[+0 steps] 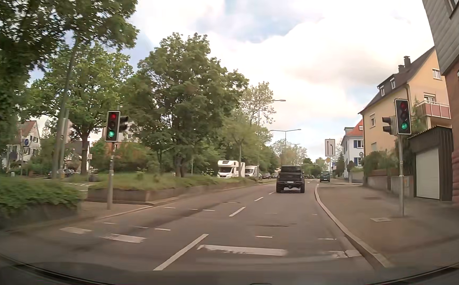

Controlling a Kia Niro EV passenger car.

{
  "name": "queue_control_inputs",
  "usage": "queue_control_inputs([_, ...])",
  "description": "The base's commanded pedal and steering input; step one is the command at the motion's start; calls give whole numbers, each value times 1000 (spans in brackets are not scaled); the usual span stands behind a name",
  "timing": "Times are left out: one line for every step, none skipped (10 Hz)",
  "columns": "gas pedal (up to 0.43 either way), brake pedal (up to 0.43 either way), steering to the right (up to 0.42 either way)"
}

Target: Follow the waypoints while adhering to traffic rules and regulations

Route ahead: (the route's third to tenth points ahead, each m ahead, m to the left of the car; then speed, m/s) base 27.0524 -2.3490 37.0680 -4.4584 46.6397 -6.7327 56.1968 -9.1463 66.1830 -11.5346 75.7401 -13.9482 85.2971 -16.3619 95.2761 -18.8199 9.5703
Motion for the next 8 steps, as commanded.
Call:
queue_control_inputs([268, 0, 118])
queue_control_inputs([319, 0, 105])
queue_control_inputs([319, 0, 95])
queue_control_inputs([311, 0, 77])
queue_control_inputs([311, 0, 71])
queue_control_inputs([311, 0, 71])
queue_control_inputs([311, 0, 65])
queue_control_inputs([311, 0, 51])
